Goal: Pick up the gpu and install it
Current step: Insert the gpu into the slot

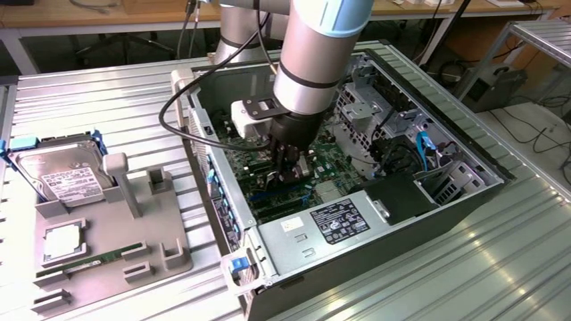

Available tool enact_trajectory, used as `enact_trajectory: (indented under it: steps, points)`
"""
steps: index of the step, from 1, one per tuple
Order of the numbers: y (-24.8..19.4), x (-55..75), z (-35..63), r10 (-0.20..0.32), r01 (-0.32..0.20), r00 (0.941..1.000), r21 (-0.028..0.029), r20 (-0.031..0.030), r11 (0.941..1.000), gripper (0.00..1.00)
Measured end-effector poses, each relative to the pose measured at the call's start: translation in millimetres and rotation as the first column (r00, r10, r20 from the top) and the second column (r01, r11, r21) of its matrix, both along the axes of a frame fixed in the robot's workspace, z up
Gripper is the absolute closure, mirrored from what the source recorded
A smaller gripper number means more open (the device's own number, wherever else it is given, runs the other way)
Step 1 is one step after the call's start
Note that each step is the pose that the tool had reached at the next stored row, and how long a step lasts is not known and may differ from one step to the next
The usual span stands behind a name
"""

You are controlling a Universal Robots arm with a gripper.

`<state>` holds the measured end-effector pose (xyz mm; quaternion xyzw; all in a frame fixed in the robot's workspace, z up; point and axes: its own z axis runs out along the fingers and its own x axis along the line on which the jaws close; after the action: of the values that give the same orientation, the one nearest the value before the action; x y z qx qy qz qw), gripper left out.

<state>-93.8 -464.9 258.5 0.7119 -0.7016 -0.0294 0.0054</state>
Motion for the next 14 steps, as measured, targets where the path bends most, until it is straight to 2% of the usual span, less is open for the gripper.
enact_trajectory:
  steps: [7,11,12,13,14]
  points:
    - [0.0,1.2,-3.5,0.000,0.000,1.0000,0.0004,-0.0052,1.0000,0.74]
    - [0.2,1.5,-4.2,0.000,0.000,1.0000,0.0022,-0.0053,1.0000,0.74]
    - [0.2,1.6,-4.5,0.000,0.000,1.0000,0.0025,-0.0051,1.0000,0.73]
    - [0.1,1.5,-4.3,0.000,0.000,1.0000,0.0021,-0.0053,1.0000,0.67]
    - [0.1,1.5,-4.0,0.000,0.000,1.0000,0.0015,-0.0058,1.0000,0.67]
